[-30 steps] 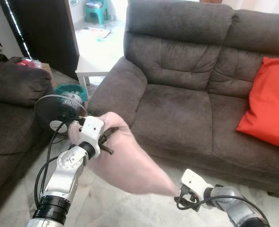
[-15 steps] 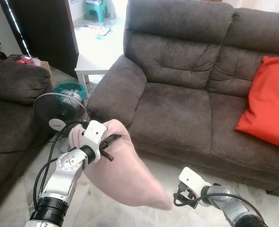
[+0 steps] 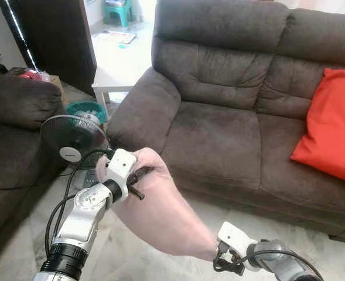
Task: Move the pillow to the sofa from floor
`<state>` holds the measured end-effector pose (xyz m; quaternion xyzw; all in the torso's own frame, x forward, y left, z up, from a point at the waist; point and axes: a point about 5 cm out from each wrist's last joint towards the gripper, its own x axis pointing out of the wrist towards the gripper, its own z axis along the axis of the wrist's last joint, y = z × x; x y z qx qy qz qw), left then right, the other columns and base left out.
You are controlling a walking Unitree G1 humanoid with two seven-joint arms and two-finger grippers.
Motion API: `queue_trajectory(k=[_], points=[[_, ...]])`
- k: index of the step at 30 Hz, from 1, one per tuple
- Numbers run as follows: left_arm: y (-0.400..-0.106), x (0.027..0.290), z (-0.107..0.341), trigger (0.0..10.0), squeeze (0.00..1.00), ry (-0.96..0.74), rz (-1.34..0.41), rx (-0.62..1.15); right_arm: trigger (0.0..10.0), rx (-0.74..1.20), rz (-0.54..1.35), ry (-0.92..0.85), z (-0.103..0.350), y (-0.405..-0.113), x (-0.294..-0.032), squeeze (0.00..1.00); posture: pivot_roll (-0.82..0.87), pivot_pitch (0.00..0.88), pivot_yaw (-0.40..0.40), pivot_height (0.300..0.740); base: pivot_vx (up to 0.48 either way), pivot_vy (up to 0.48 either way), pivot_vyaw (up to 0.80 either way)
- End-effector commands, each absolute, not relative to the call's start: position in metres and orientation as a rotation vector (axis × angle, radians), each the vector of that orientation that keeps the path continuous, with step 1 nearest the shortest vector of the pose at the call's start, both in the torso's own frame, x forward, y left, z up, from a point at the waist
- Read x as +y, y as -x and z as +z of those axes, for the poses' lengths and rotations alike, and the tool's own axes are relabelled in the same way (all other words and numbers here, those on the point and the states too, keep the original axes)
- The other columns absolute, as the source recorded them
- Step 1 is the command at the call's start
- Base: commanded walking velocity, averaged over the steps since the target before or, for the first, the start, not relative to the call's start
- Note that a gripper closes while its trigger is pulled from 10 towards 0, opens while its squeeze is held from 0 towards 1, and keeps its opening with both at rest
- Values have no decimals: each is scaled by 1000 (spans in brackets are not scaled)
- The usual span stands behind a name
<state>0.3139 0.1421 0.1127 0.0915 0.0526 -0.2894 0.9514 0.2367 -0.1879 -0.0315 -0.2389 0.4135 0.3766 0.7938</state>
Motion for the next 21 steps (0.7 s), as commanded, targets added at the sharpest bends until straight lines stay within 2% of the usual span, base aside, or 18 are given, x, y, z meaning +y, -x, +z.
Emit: queue_trajectory(k=[1,2,5,6,7,8,12,21], points=[[-317,135,137,10000,0,-203,-611,2,10000,902,789,516,-33,-236,-190,110,110,41,-65,740,0,0,0],[-317,135,137,10000,0,-203,-609,2,10000,905,783,511,-34,-236,-189,1000,112,42,-66,740,0,0,0],[-317,134,137,10000,0,-201,-607,1,10000,905,787,527,-35,-236,-186,1000,110,47,-66,740,0,0,0],[-317,134,137,10000,0,-201,-606,1,10000,907,772,544,-36,-236,-186,918,110,47,-66,740,0,0,0],[-317,134,137,10000,0,-201,-606,1,10000,908,771,547,-36,-236,-186,918,110,47,-66,740,0,0,0],[-317,134,137,10000,0,-200,-605,-1,10000,918,777,538,-37,-235,-185,0,110,47,-66,740,0,0,0],[-318,132,139,10000,0,-195,-602,-8,10000,947,849,517,-41,-227,-178,0,113,51,-66,740,0,0,0],[-317,128,139,10000,0,-182,-606,-10,10000,986,862,497,-47,-219,-176,0,118,60,-69,740,0,0,0]])
